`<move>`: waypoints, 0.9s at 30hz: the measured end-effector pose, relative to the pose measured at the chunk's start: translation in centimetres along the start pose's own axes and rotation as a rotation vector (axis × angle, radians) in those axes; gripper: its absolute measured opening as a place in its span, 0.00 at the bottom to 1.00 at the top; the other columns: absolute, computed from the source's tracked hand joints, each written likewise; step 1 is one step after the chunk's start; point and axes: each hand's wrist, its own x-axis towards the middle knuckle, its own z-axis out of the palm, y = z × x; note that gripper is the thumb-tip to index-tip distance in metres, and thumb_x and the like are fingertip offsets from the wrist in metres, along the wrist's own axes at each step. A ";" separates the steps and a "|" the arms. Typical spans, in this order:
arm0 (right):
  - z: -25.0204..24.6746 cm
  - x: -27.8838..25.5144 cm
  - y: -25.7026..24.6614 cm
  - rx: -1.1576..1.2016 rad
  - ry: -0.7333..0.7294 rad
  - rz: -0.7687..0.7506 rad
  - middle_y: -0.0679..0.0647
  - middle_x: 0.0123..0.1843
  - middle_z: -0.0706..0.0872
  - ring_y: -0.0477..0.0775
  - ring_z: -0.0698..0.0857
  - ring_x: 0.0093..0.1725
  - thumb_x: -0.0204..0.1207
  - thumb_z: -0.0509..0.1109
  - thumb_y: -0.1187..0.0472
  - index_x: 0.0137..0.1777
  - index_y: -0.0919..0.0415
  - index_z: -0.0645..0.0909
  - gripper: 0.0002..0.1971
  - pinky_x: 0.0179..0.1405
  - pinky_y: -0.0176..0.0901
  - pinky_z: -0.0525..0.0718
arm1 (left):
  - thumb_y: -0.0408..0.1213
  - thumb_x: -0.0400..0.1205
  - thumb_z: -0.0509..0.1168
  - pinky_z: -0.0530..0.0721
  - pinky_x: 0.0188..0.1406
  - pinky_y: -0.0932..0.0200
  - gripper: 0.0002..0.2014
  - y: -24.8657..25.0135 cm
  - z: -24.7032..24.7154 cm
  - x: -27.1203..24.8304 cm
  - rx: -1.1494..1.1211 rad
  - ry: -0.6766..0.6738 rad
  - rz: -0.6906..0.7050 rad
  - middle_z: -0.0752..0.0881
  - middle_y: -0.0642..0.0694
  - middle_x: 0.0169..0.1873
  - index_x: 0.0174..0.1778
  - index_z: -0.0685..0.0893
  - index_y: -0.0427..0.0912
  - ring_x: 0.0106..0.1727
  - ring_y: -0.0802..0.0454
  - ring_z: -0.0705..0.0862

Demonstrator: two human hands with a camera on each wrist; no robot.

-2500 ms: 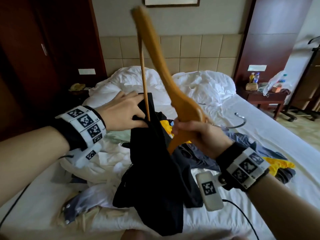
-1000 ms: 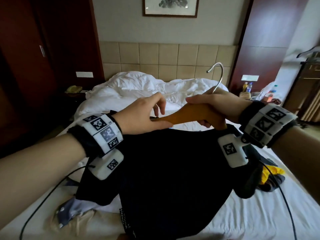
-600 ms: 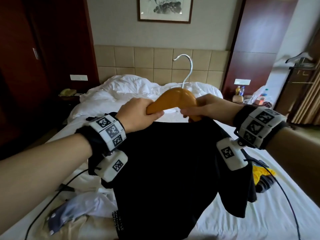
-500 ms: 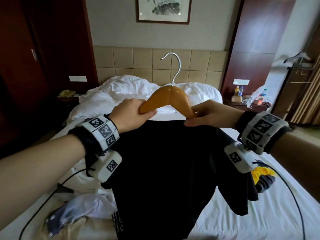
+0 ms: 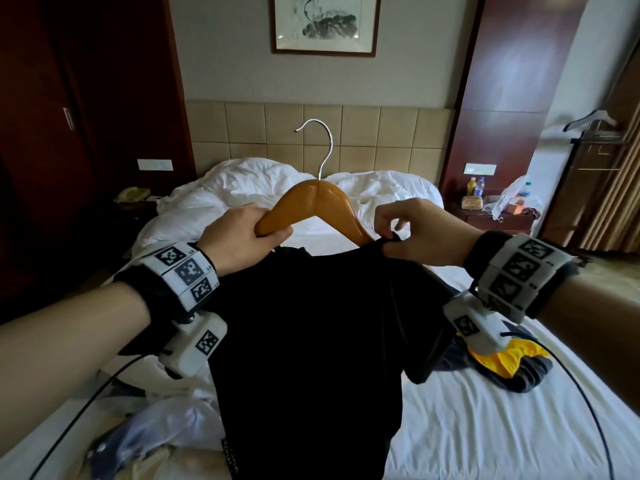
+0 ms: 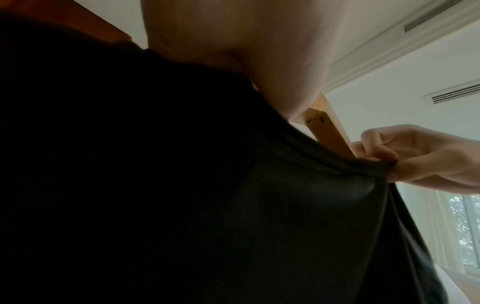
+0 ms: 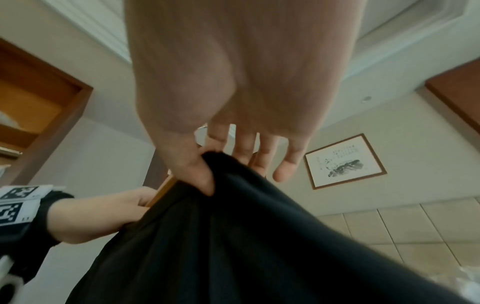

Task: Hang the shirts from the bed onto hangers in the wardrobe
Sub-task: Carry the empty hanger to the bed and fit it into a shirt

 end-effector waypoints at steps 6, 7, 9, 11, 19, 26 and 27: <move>0.3 -0.1 0.5 0.137 0.068 0.073 0.54 0.45 0.81 0.55 0.80 0.46 0.68 0.76 0.61 0.41 0.53 0.77 0.09 0.58 0.56 0.81 | 0.57 0.81 0.68 0.70 0.37 0.55 0.20 -1.0 0.5 0.0 -0.035 0.060 -0.028 0.77 0.55 0.26 0.28 0.75 0.51 0.32 0.53 0.78; 0.4 -0.1 0.6 0.147 0.093 0.097 0.57 0.49 0.81 0.57 0.80 0.49 0.69 0.78 0.61 0.42 0.51 0.78 0.11 0.59 0.56 0.81 | 0.57 0.80 0.68 0.70 0.36 0.55 0.20 -1.0 0.6 0.0 -0.039 0.063 -0.029 0.77 0.55 0.26 0.28 0.75 0.50 0.32 0.53 0.78; 0.6 -0.1 0.8 0.168 0.104 0.132 0.55 0.52 0.82 0.54 0.81 0.52 0.70 0.79 0.58 0.45 0.48 0.78 0.11 0.60 0.53 0.83 | 0.58 0.80 0.68 0.71 0.36 0.55 0.20 -1.1 0.8 -0.1 -0.038 0.074 -0.032 0.78 0.54 0.26 0.28 0.76 0.50 0.32 0.52 0.79; 1.0 -0.1 0.7 0.208 0.064 0.219 0.50 0.52 0.84 0.50 0.85 0.52 0.68 0.80 0.50 0.52 0.48 0.80 0.15 0.59 0.50 0.85 | 0.60 0.79 0.68 0.72 0.36 0.56 0.19 -0.9 1.0 -0.3 -0.011 0.093 -0.043 0.81 0.53 0.28 0.31 0.80 0.49 0.35 0.52 0.81; 4.8 2.9 -2.6 0.189 0.277 0.381 0.51 0.34 0.84 0.52 0.84 0.34 0.69 0.79 0.62 0.50 0.65 0.82 0.13 0.31 0.40 0.79 | 0.60 0.74 0.74 0.79 0.38 0.57 0.17 1.9 1.7 -0.8 -0.077 0.120 -0.005 0.86 0.54 0.33 0.44 0.86 0.51 0.39 0.55 0.85; 4.9 2.1 -1.4 0.157 0.328 0.415 0.52 0.33 0.81 0.54 0.79 0.35 0.67 0.78 0.65 0.45 0.64 0.82 0.09 0.31 0.40 0.73 | 0.62 0.63 0.80 0.81 0.62 0.60 0.26 -3.2 -1.0 -1.3 -0.312 -0.247 0.051 0.91 0.55 0.49 0.53 0.90 0.53 0.55 0.63 0.88; 4.8 2.1 -1.3 0.153 0.331 0.422 0.50 0.31 0.79 0.54 0.78 0.34 0.67 0.78 0.65 0.44 0.63 0.81 0.09 0.29 0.41 0.73 | 0.61 0.63 0.80 0.82 0.59 0.59 0.26 -4.0 -1.0 -1.6 -0.317 -0.267 0.054 0.92 0.54 0.48 0.52 0.90 0.50 0.53 0.60 0.89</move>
